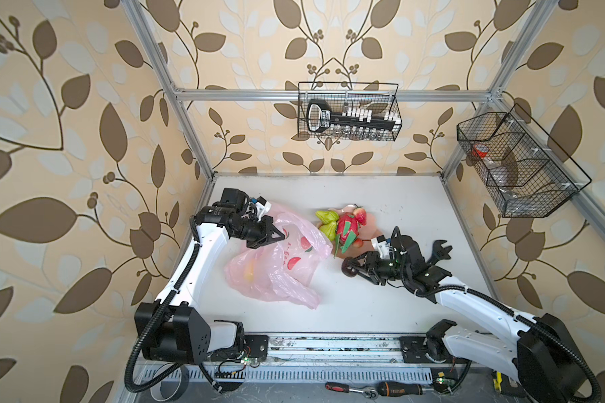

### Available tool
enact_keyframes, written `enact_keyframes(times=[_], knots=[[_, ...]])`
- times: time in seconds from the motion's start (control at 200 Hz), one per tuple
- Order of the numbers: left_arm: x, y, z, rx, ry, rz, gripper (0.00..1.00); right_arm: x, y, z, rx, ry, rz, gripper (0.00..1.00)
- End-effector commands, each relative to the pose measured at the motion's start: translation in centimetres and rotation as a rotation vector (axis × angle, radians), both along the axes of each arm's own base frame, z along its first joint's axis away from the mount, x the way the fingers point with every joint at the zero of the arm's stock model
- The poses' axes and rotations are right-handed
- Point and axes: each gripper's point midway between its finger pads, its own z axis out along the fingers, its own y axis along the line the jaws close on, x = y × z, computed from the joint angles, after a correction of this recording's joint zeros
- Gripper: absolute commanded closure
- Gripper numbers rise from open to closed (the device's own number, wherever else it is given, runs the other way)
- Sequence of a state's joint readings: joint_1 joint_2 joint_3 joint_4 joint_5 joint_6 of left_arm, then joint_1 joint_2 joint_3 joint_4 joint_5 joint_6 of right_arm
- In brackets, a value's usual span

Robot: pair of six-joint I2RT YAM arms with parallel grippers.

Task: Place the fruits into the plastic bag
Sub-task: Place the fruit in the plastic bag.

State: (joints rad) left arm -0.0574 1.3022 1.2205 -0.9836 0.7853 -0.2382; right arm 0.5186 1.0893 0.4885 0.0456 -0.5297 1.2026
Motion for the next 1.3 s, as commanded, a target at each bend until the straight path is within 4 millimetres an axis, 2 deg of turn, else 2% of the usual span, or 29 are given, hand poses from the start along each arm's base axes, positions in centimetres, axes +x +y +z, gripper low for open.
enact_keyframes(times=[0.0,0.16,0.385,0.76,0.975,1.155,1.295], knots=[[-0.5,-0.2,0.9,-0.033,-0.014,-0.013,1.0,0.9,1.0,1.0,0.074,-0.009,-0.046,0.64],[-0.6,-0.3,0.9,-0.039,-0.01,-0.013,1.0,0.9,3.1,1.1,0.159,0.021,-0.06,0.66],[-0.7,-0.5,0.9,-0.053,-0.005,-0.016,1.0,0.7,7.5,1.4,0.263,0.058,-0.038,0.69],[-1.1,-0.7,0.8,-0.074,0.003,-0.015,1.0,1.2,17.2,2.6,0.407,0.118,0.066,0.72],[-1.0,-0.8,1.0,-0.087,-0.001,-0.011,1.0,1.7,21.8,1.9,0.428,0.156,0.116,0.73],[-0.7,-0.9,1.2,-0.1,-0.007,-0.006,1.0,1.7,24.8,0.2,0.429,0.203,0.142,0.74],[-0.5,-1.0,1.0,-0.104,-0.006,-0.004,1.0,1.4,27.0,-0.3,0.425,0.218,0.18,0.74]])
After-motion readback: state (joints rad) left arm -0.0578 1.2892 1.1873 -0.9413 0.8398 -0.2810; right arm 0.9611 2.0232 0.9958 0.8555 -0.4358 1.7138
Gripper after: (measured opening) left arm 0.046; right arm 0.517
